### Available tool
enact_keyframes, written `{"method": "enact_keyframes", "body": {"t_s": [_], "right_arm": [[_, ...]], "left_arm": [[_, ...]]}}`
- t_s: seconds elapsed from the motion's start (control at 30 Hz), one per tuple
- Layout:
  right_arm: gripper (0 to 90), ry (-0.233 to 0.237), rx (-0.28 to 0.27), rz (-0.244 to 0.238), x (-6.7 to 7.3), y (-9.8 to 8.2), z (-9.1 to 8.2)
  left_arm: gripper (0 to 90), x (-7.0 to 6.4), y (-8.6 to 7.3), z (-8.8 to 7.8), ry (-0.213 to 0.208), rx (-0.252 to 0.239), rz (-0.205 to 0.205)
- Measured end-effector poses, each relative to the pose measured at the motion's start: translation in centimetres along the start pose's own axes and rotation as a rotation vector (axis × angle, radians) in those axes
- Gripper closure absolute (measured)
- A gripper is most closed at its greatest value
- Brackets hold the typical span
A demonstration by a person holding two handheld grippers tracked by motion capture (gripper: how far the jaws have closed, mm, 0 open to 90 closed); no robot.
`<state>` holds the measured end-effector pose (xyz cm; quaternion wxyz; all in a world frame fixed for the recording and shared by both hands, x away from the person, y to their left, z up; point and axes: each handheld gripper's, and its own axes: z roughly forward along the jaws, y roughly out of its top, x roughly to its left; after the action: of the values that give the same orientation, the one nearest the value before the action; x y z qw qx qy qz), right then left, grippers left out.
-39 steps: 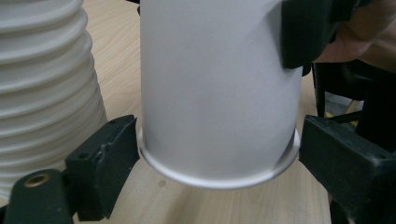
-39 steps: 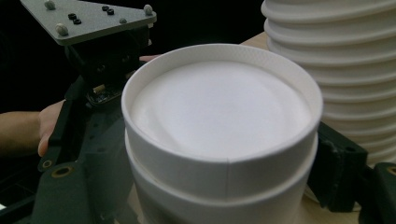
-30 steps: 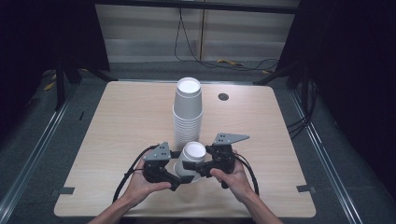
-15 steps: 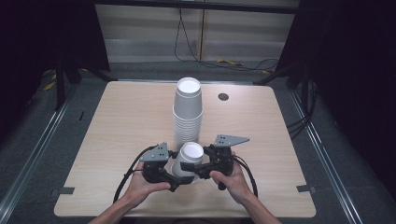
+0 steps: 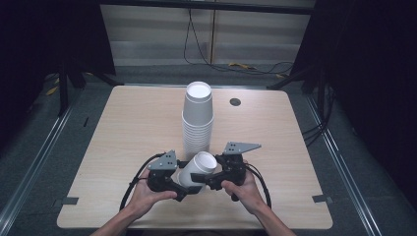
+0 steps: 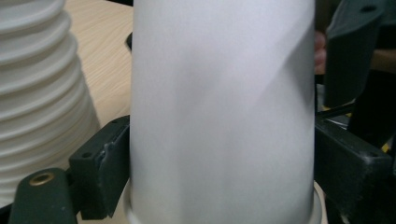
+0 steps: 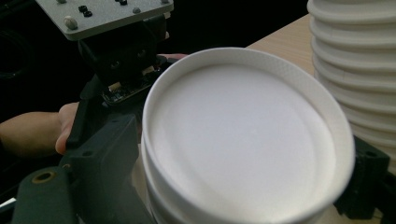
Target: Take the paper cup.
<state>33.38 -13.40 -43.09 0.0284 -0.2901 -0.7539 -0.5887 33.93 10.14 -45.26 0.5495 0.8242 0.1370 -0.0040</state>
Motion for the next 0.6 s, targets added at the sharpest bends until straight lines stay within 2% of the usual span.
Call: {"method": "enact_keyframes", "body": {"t_s": [0.27, 0.43, 0.57, 0.6], "right_arm": [[14.0, -0.024, 0.013, 0.013, -0.1, 0.0, -0.2], [14.1, -0.002, 0.020, 0.021, -0.3, 0.1, -0.7], [14.0, -0.008, 0.030, 0.020, -0.5, 0.3, -1.1], [14.1, 0.006, 0.032, 0.012, -0.6, 0.4, -1.3]], "left_arm": [[14.7, 0.0, -0.1, 0.1, -0.003, 0.013, 0.000], [14.9, 0.2, -0.1, -0.2, 0.000, 0.018, -0.004], [15.0, 0.4, -0.1, -0.5, 0.004, 0.012, -0.014], [15.0, 0.5, -0.1, -0.6, 0.006, 0.012, -0.017]]}}
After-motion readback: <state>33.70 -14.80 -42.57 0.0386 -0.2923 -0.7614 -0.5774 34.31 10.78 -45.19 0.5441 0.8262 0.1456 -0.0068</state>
